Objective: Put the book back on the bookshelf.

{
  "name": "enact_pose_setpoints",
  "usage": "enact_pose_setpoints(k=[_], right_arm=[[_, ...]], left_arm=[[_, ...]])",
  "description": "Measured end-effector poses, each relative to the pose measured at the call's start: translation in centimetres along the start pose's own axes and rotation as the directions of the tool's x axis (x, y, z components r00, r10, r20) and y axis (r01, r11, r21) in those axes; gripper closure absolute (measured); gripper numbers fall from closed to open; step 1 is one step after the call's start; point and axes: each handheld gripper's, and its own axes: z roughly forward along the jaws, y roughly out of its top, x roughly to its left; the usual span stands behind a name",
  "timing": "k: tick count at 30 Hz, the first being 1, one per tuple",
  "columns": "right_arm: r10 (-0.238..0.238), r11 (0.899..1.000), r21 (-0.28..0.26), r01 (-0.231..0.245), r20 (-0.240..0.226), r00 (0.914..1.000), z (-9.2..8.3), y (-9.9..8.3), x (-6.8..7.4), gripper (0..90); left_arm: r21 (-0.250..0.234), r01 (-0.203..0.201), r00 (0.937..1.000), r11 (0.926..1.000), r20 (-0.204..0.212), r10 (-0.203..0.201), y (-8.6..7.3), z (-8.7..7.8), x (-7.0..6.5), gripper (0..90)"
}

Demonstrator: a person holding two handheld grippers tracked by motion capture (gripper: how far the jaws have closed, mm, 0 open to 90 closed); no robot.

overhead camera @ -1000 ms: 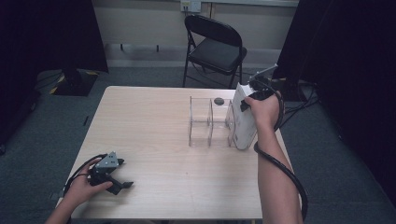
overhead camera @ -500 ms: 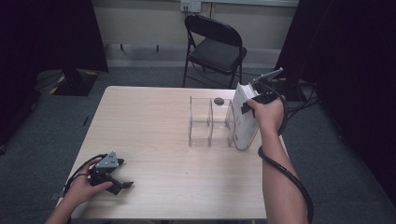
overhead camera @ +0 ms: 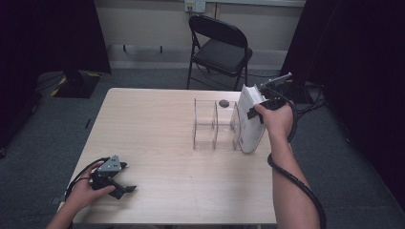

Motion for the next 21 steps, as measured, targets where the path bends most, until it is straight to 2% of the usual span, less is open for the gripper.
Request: enact_pose_setpoints(k=[5,21], right_arm=[[0.003,1.000,-0.008,-0.003,-0.019,0.9998,-0.1,-0.2,0.0,31.8],[-0.008,1.000,-0.019,0.007,-0.032,0.9995,-0.7,-1.2,0.0,26.9]], left_arm=[[0.000,0.000,1.0000,1.0000,0.000,0.000,0.0,0.0,0.0,0.0],[0.000,0.000,1.0000,1.0000,0.000,0.000,0.0,0.0,0.0,0.0]])
